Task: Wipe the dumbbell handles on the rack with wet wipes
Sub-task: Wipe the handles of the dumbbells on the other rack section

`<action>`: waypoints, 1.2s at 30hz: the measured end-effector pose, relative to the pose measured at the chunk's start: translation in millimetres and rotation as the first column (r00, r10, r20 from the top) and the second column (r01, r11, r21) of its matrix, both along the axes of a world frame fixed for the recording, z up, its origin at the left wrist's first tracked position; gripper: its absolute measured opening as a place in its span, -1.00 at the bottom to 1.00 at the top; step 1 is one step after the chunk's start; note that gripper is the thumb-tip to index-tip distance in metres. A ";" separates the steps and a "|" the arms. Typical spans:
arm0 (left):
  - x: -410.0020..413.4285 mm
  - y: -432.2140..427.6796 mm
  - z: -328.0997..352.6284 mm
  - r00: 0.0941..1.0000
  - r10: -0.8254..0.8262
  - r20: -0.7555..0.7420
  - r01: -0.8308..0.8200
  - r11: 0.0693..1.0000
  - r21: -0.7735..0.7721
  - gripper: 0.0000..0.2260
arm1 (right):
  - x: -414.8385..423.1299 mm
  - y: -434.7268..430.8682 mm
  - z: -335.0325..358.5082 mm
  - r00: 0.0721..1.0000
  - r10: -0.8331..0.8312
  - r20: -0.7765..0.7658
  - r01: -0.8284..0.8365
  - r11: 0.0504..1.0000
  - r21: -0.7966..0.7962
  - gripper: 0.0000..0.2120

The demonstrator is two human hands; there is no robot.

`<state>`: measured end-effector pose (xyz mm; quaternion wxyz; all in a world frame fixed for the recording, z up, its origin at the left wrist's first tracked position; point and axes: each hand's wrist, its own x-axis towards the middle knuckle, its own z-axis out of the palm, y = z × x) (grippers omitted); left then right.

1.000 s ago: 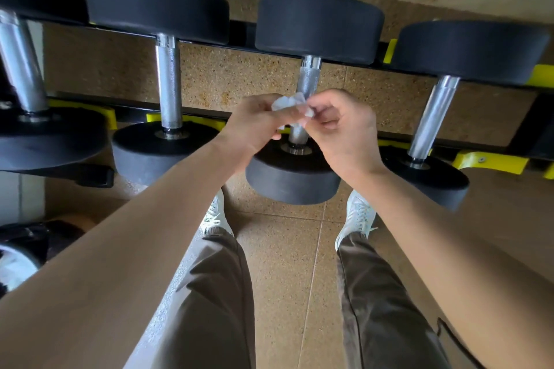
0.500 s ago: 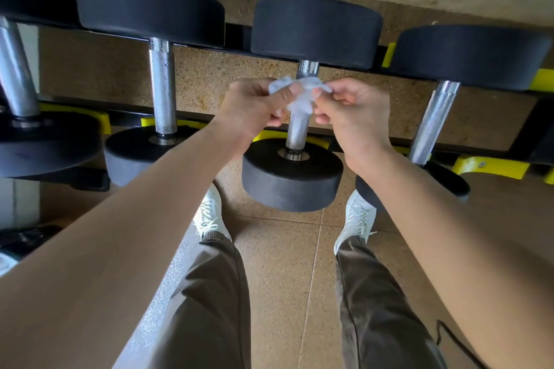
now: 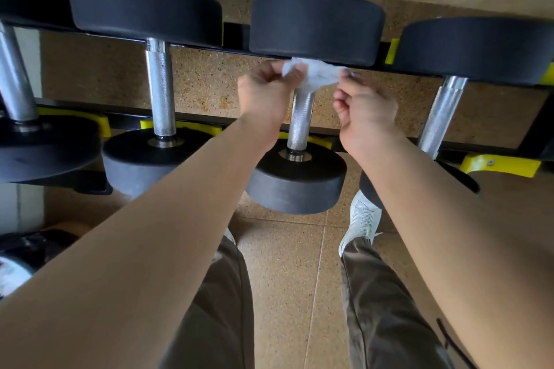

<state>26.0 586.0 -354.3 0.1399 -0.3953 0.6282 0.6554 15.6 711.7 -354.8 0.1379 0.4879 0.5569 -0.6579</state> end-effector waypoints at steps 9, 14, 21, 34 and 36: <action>-13.7 -21.4 -19.2 0.973 0.125 0.194 -0.094 0.982 -0.164 -0.80 | -4.1 -21.0 -3.9 0.986 0.155 -0.055 -0.153 0.988 0.036 -0.91; -15.5 -18.6 -16.3 0.991 0.061 0.118 -0.063 0.998 0.017 -0.88 | -10.3 -1.1 -14.2 0.999 0.042 0.031 -0.040 0.996 -0.077 -0.85; 22.5 -32.9 -31.1 0.969 0.068 0.239 -0.062 0.998 -0.032 -0.89 | 5.7 6.3 -10.1 0.965 0.263 -0.013 -0.263 0.965 0.002 -0.98; 42.5 -44.8 -20.2 0.981 -0.013 0.193 0.031 0.995 -0.093 -0.74 | 36.1 25.6 -4.2 0.928 0.355 -0.110 -0.357 0.934 0.000 -0.85; 45.2 -44.7 -24.0 0.965 -0.088 0.247 0.141 0.969 -0.205 -0.74 | 40.8 24.8 -2.2 0.834 0.541 -0.107 -0.526 0.839 0.138 -0.81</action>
